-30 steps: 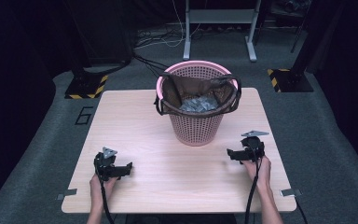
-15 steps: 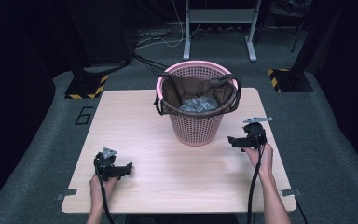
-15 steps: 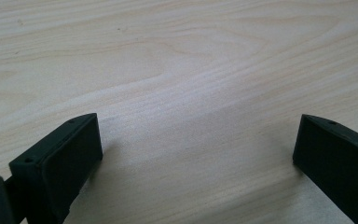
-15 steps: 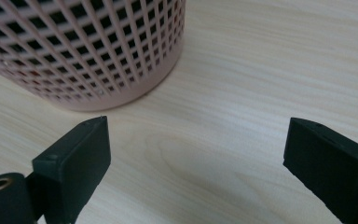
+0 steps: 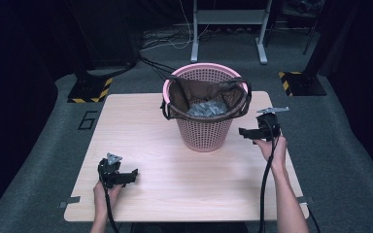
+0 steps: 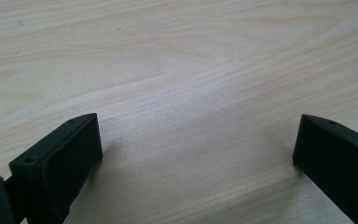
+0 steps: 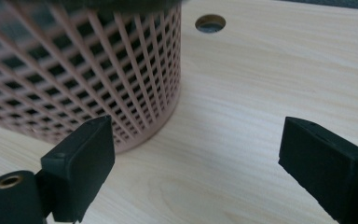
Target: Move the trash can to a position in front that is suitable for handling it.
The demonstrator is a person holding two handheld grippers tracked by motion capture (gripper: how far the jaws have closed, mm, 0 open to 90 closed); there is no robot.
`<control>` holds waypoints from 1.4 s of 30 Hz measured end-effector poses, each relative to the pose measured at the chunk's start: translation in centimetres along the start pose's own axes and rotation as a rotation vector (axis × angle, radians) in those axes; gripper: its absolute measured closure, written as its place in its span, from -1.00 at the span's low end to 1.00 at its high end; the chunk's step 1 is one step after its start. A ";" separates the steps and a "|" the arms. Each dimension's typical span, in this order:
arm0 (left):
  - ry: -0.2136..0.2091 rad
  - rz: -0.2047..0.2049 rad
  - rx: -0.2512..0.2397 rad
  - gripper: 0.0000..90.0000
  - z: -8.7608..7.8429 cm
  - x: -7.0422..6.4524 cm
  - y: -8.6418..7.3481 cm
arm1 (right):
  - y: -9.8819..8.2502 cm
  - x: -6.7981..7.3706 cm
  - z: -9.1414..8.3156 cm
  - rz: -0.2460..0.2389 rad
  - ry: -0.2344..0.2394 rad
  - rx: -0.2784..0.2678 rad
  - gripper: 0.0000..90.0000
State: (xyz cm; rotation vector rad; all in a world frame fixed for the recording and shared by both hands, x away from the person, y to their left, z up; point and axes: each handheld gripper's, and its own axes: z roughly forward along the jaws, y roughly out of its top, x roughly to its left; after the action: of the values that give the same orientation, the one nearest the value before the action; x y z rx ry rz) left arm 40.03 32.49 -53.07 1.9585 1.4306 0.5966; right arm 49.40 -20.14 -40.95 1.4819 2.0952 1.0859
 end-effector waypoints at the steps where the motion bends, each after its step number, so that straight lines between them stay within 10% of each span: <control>1: 0.000 0.000 0.000 -0.98 0.0 0.0 0.0 | 0.4 0.0 -0.1 0.008 0.004 -0.003 -0.77; 4: 0.000 0.000 0.000 -0.98 0.0 0.0 0.0 | 1.4 -0.3 -0.6 0.041 0.053 -0.035 -0.77; 24: -0.001 0.000 -0.001 -0.97 0.0 0.0 0.0 | 5.4 -2.0 -4.0 0.044 -0.076 -0.054 -0.72; 42: -0.001 0.000 -0.001 -0.97 0.0 0.0 0.0 | 9.7 -0.6 -6.9 0.061 -0.019 -0.171 -0.68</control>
State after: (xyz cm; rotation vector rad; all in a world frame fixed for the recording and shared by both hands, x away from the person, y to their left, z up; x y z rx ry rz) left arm 40.02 32.48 -53.07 1.9576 1.4297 0.5965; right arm 51.26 -21.75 -29.33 1.4762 1.9032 1.2348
